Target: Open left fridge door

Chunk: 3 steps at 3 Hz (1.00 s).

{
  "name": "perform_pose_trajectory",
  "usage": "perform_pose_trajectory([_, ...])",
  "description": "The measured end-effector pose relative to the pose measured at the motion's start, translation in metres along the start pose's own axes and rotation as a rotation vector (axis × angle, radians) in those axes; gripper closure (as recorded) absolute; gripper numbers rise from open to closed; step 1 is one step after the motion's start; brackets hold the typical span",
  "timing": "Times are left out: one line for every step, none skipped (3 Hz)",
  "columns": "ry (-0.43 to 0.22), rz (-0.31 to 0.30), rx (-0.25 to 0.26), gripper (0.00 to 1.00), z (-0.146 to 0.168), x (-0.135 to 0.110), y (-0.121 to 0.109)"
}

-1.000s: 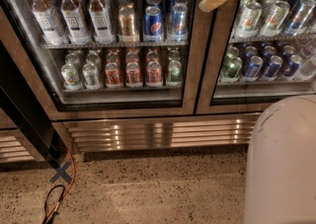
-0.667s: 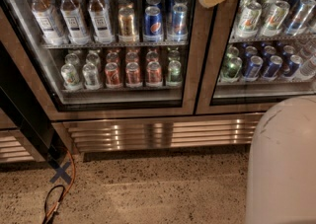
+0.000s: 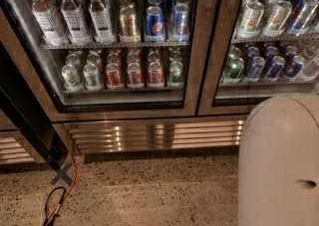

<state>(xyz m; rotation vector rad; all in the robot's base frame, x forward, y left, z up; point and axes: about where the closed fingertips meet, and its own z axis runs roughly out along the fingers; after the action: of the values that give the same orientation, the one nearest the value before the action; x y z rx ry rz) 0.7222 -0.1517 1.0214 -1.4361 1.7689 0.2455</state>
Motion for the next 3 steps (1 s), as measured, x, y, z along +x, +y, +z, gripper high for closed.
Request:
perform_pose_trajectory([0.0,0.0,0.0,1.0,0.0,0.001,-0.002])
perform_pose_trajectory([-0.035,0.0,0.006,1.0,-0.006,-0.005,-0.003])
perform_pose_trajectory([-0.05,0.013,0.014,1.0,-0.011,-0.004,-0.003])
